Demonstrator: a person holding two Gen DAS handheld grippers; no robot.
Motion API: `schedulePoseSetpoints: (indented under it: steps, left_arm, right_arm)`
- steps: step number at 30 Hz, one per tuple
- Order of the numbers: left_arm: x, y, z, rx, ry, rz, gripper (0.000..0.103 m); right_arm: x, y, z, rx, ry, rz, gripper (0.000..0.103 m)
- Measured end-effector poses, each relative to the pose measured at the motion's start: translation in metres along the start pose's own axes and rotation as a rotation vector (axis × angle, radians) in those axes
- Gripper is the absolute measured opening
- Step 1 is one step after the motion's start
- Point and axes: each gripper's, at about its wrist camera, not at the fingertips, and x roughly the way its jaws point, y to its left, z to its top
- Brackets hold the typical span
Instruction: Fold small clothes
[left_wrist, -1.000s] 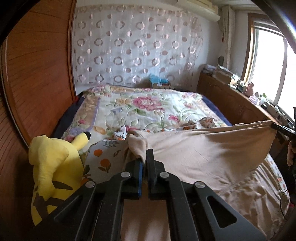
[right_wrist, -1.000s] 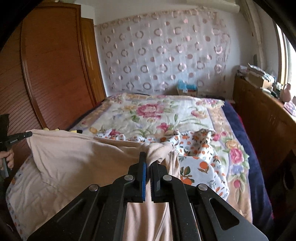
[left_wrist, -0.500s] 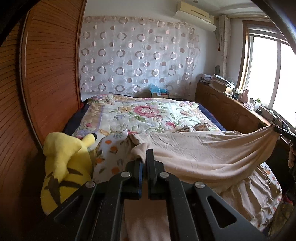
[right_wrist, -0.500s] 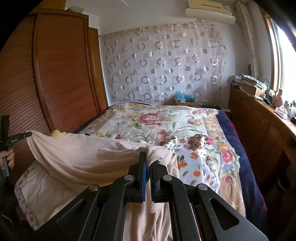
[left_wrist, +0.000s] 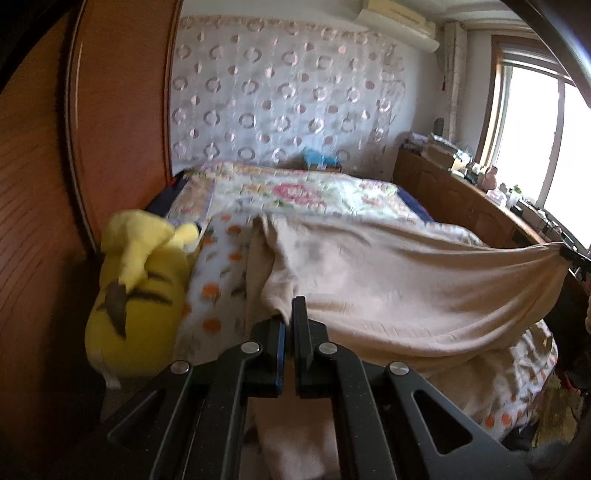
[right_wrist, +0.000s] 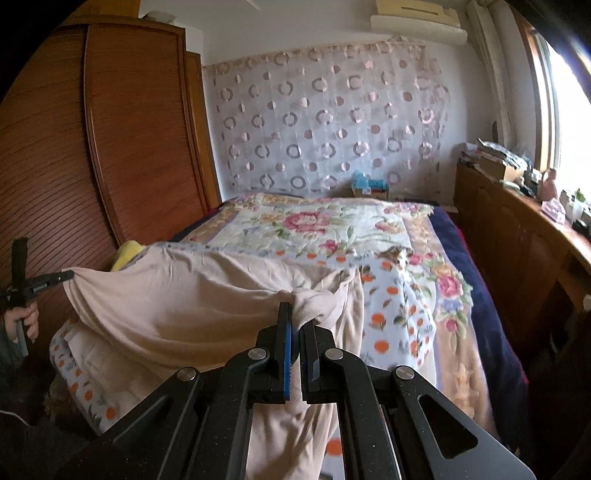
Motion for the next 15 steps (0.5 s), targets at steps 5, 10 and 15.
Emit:
schedulePoseSetpoints:
  steps: [5,10,15]
  left_arm:
    - [-0.007,0.010,-0.021,-0.037,0.026,0.001,0.004]
    - [-0.022,0.016,-0.022,-0.046,0.001,0.004,0.004]
    - [-0.031,0.020,-0.015,-0.057,-0.026,0.015,0.004]
  right_arm:
    - [0.005,0.006,-0.001,0.006,0.027,0.005,0.003]
    - [0.000,0.015,0.011,-0.011,0.011,0.029,0.003]
    - [-0.021,0.016,0.017,-0.006,-0.063,0.042,0.003]
